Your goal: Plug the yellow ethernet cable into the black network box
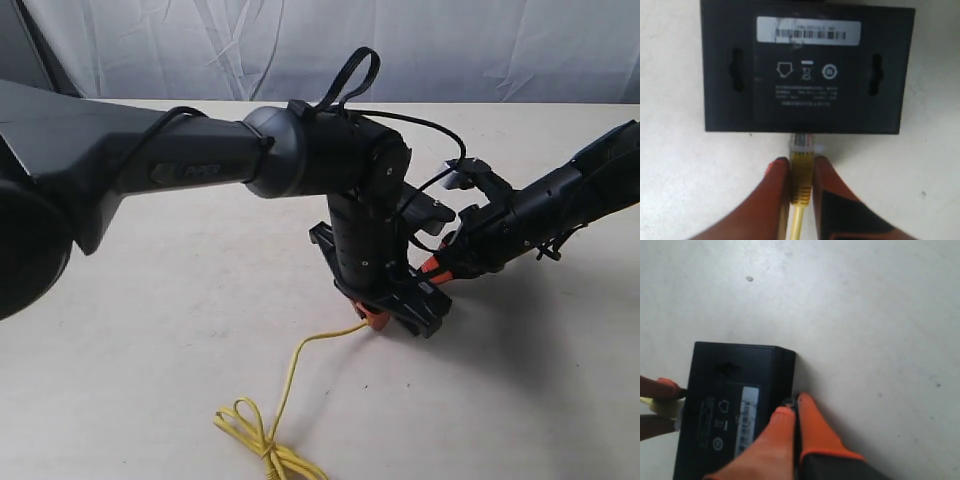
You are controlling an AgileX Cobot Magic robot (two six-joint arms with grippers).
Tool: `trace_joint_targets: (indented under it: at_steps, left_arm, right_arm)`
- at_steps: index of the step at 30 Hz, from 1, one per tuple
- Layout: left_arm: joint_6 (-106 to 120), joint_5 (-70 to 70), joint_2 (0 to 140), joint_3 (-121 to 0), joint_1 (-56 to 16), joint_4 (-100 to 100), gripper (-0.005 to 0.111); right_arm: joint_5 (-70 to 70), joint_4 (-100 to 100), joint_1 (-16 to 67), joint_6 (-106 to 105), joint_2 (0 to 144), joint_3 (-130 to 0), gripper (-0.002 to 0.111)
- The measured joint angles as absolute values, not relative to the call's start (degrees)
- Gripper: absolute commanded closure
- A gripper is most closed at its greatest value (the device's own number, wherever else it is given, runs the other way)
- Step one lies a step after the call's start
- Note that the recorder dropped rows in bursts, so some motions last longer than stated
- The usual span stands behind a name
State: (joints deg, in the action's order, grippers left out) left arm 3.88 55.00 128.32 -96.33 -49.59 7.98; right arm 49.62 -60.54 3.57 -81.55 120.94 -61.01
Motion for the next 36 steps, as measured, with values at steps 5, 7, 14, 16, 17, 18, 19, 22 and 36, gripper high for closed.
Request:
trace_joint_targets:
  at_steps: [5,7,14,16,17,18,19,22,36]
  left_arm:
    - [3.88,56.26,128.32,-97.32,-49.59,6.4,0.107]
    - [3.88,56.77,128.32,-97.32,-49.59,5.59,0.107]
    - [3.88,57.35,129.55,-97.53,-49.59,4.25,0.107]
    - [3.88,58.02,130.28,-97.53,-49.59,3.99,0.107]
    - [3.88,58.02,130.28,-97.53,-49.59,3.66,0.107]
    - [3.88,57.88,130.37,-97.53,-49.59,3.65,0.107]
    - [3.88,57.88,130.37,-97.69,-49.59,3.51,0.107]
    - [3.99,57.88,130.51,-98.36,-49.59,2.99,0.107]
    - [4.4,59.16,130.64,-100.16,-49.59,2.7,0.107]
  right_arm:
    - [49.52,-60.54,3.57,-81.55,120.94,-61.01,0.109]
    - [49.64,-60.43,3.57,-81.55,120.94,-61.01,0.109]
    - [49.64,-60.24,3.57,-81.55,120.94,-61.01,0.109]
    - [49.73,-60.12,3.57,-81.55,120.94,-61.01,0.109]
    - [49.73,-60.14,3.57,-81.55,120.94,-61.01,0.109]
    - [49.76,-60.14,3.57,-81.55,120.94,-61.01,0.109]
    - [49.87,-60.14,3.57,-81.55,120.94,-61.01,0.109]
    - [49.98,-59.99,3.57,-81.55,120.94,-61.01,0.109]
    - [50.11,-59.99,3.57,-81.55,120.94,-61.01,0.109]
